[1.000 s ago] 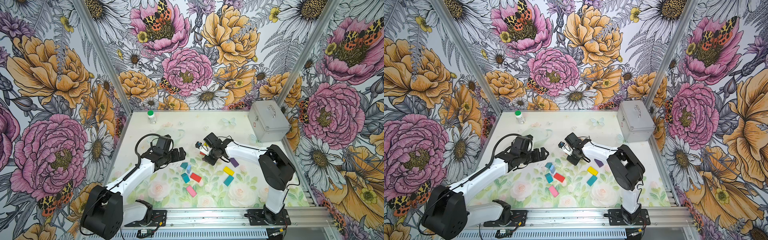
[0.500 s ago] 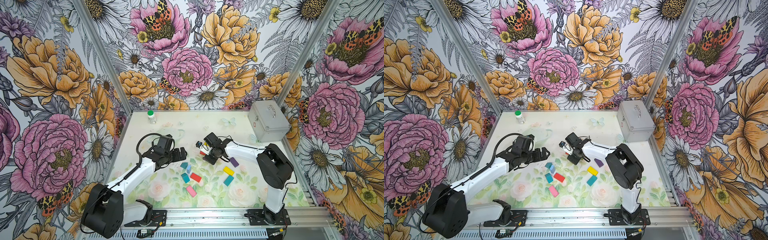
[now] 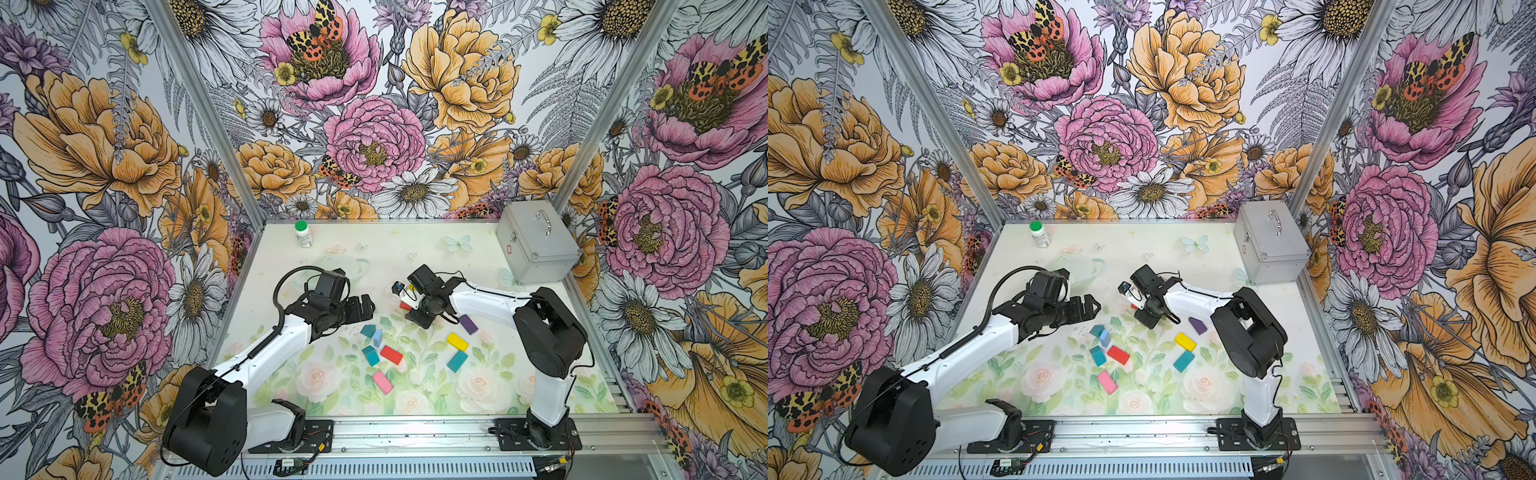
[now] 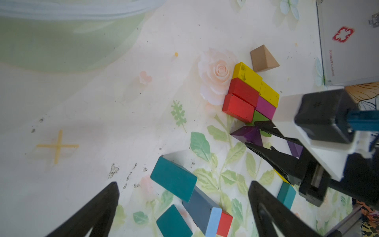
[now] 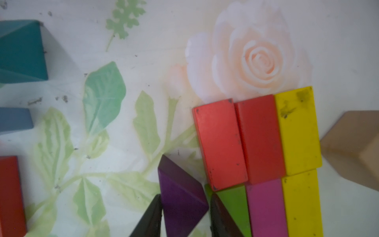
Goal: Assemble a piece of candy with building blocks
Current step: Assemble the building block at the center of the board.
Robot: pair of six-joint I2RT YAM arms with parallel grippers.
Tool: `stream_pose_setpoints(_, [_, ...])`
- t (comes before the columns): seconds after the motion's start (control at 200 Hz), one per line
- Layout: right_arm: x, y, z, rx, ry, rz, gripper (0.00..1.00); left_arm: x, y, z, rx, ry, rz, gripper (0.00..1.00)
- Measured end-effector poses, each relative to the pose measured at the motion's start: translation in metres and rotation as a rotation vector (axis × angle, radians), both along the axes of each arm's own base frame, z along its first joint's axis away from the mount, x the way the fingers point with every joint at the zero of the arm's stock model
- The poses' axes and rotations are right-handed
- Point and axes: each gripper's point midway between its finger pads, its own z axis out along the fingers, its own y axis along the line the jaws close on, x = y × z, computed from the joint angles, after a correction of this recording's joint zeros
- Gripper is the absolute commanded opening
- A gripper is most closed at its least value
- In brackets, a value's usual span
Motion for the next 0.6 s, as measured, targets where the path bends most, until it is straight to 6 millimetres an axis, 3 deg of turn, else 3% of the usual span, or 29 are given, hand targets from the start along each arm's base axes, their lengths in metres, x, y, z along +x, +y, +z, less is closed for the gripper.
stream_pose_setpoints(0.2, [-0.004, -0.002, 0.015, 0.024, -0.020, -0.007, 0.44, 0.000, 0.000, 0.003, -0.003, -0.006, 0.000, 0.99])
stream_pose_setpoints(0.395, [-0.018, -0.007, 0.083, 0.177, -0.114, -0.052, 0.65, 0.002, -0.002, 0.018, -0.001, -0.014, -0.014, 0.99])
stream_pose_setpoints(0.455, [-0.026, -0.010, 0.094, 0.229, -0.124, -0.076, 0.72, 0.004, -0.004, 0.025, -0.006, -0.023, -0.025, 0.99])
stream_pose_setpoints(0.51, [-0.032, -0.014, 0.091, 0.246, -0.118, -0.095, 0.77, 0.005, -0.009, 0.029, -0.006, -0.026, -0.041, 0.99])
stream_pose_setpoints(0.6, [-0.046, -0.027, 0.063, 0.219, -0.059, -0.147, 0.81, 0.002, -0.023, 0.026, 0.008, -0.005, -0.093, 0.99])
